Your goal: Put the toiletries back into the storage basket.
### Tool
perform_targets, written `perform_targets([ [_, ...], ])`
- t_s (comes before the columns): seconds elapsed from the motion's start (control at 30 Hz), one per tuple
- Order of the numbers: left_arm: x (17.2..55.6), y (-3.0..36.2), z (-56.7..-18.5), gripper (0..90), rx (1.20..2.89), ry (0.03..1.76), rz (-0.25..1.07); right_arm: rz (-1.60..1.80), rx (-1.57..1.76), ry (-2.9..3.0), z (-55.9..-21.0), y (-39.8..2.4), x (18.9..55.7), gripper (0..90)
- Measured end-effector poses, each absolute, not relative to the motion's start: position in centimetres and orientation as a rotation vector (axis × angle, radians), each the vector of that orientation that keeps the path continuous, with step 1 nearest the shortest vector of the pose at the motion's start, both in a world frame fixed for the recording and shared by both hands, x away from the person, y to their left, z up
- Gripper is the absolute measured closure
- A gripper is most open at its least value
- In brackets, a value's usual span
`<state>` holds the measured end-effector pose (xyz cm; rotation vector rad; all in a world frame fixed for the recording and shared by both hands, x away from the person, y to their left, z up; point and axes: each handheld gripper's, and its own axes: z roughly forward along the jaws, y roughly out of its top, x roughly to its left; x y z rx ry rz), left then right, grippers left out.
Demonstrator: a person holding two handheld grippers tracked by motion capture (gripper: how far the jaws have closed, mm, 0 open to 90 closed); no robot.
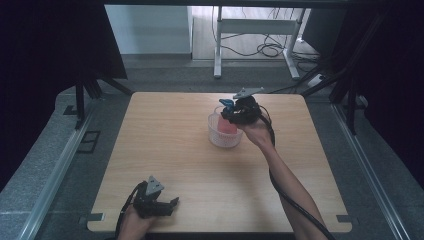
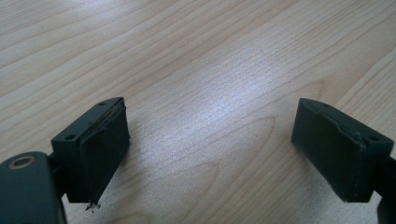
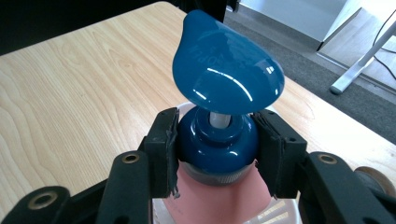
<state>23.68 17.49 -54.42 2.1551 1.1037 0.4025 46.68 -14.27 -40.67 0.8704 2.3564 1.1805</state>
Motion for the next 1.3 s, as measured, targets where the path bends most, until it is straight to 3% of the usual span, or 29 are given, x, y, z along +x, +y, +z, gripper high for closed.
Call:
perform_targets([
  [1.0, 23.7, 17.5, -54.4, 10.9, 2.156, 1.105, 0.402, 1.181, 0.918, 2.395, -43.9, -14.2, 47.2, 52.6],
  [1.3, 23.7, 17.5, -54.4, 10.9, 2.158, 1.104, 0.402, 1.206, 0.932, 2.402, -44.0, -14.6, 47.2, 48.0],
])
